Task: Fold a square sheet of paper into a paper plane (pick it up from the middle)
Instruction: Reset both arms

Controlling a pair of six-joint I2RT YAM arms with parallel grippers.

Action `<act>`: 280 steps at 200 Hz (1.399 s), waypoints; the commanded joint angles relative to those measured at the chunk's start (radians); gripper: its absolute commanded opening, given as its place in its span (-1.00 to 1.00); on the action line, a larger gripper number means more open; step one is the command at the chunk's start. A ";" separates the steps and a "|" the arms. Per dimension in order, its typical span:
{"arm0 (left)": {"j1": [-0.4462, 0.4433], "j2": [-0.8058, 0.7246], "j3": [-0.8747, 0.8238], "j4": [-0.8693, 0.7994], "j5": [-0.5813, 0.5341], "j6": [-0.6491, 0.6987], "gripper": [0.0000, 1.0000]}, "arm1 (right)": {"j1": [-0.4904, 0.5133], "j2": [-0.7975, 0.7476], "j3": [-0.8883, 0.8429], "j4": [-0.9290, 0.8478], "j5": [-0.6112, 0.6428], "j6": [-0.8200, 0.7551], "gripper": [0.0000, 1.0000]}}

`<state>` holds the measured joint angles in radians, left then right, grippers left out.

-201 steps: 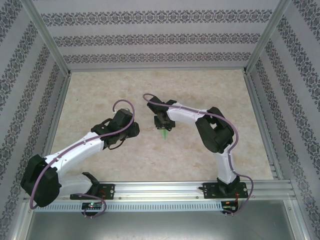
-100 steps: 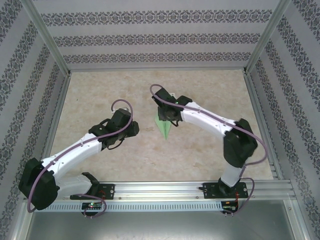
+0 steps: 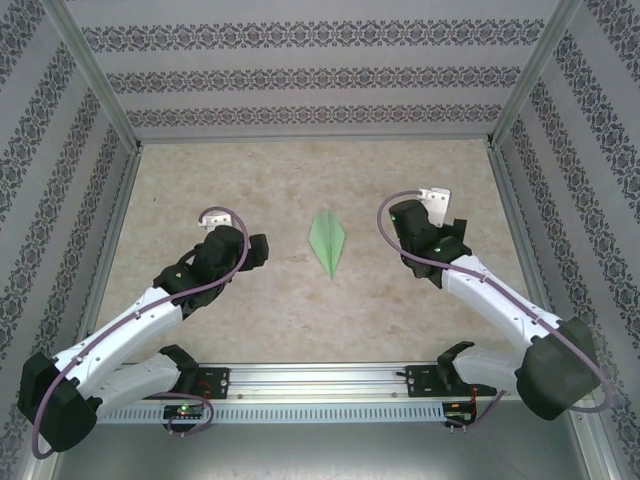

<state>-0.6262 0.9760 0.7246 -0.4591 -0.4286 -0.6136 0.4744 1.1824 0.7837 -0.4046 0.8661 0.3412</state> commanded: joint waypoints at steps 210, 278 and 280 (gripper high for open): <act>0.381 0.129 -0.223 0.658 -0.187 0.523 1.00 | -0.461 0.304 -0.399 1.266 -0.639 -0.320 0.96; 0.440 0.417 -0.329 1.192 0.011 0.654 1.00 | -0.464 0.311 -0.400 1.279 -0.657 -0.322 0.96; 0.442 0.430 -0.330 1.204 0.014 0.657 1.00 | -0.466 0.310 -0.400 1.279 -0.657 -0.322 0.96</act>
<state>-0.2279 1.3113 0.4026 0.4500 -0.5255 -0.0101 0.0063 1.5063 0.3672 0.8665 0.2077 0.0029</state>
